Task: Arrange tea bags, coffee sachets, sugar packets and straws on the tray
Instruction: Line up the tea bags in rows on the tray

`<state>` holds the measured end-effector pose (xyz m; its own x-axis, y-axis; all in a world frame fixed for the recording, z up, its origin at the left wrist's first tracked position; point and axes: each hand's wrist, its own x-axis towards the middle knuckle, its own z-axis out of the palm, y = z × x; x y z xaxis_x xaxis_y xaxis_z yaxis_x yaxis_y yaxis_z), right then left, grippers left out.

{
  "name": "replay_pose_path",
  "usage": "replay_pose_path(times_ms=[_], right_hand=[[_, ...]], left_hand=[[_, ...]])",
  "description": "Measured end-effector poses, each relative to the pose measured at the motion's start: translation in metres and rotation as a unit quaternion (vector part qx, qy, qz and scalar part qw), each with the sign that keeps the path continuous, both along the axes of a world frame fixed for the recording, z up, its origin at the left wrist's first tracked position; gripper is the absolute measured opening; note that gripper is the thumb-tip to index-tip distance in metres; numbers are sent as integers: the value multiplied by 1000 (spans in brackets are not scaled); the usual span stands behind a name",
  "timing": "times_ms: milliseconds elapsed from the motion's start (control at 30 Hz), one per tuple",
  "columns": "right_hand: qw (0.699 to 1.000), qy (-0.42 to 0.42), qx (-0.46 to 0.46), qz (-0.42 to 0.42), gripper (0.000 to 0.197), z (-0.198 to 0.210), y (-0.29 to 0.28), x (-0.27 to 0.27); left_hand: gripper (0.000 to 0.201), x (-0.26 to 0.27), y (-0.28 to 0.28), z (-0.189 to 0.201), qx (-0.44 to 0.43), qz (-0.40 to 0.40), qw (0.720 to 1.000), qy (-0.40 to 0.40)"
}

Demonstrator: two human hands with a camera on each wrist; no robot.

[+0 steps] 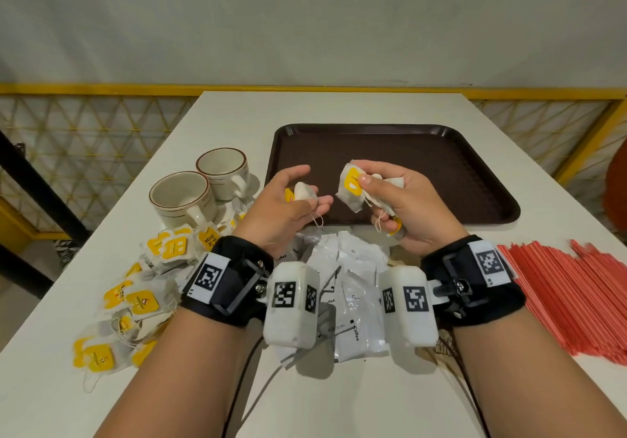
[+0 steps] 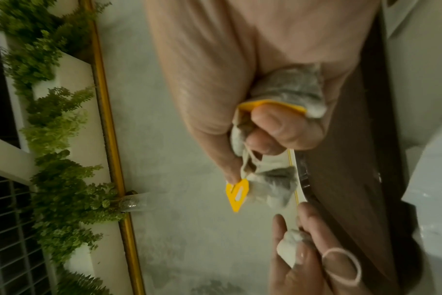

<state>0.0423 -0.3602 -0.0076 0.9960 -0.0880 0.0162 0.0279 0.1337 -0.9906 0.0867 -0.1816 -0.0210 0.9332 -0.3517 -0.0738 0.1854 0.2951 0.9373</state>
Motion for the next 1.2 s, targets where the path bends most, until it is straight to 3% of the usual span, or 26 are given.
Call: replay_pose_path(times_ms=[167,333,533,633,767,900,1000,1200], right_hand=[[998,28,-13,47,29,0,2,-3],[998,26,-35,45,25,1,2,-4],[996,8,-47,75,32,0,4,-5],[993,-1,-77,89,35,-2,8,-5],[994,10,-96,55,20,-5,11,-3],[996,19,-86,31,14,-4,10,-3],[996,16,-89,26,12,-3,10,-4],[995,9,-92,26,11,-4,13,-4]], left_hand=[[22,1,3,0,65,-34,996,-56],[21,5,4,-6,137,3,986,-98],[24,2,1,-5,164,-18,979,-116],[26,-1,-1,-2,144,-66,982,-106],[24,-2,1,2,76,-97,989,-85],[15,-3,2,6,26,-81,995,-46],[13,-5,1,4,55,-64,994,-66],[35,-4,-1,8,58,-66,995,-39]])
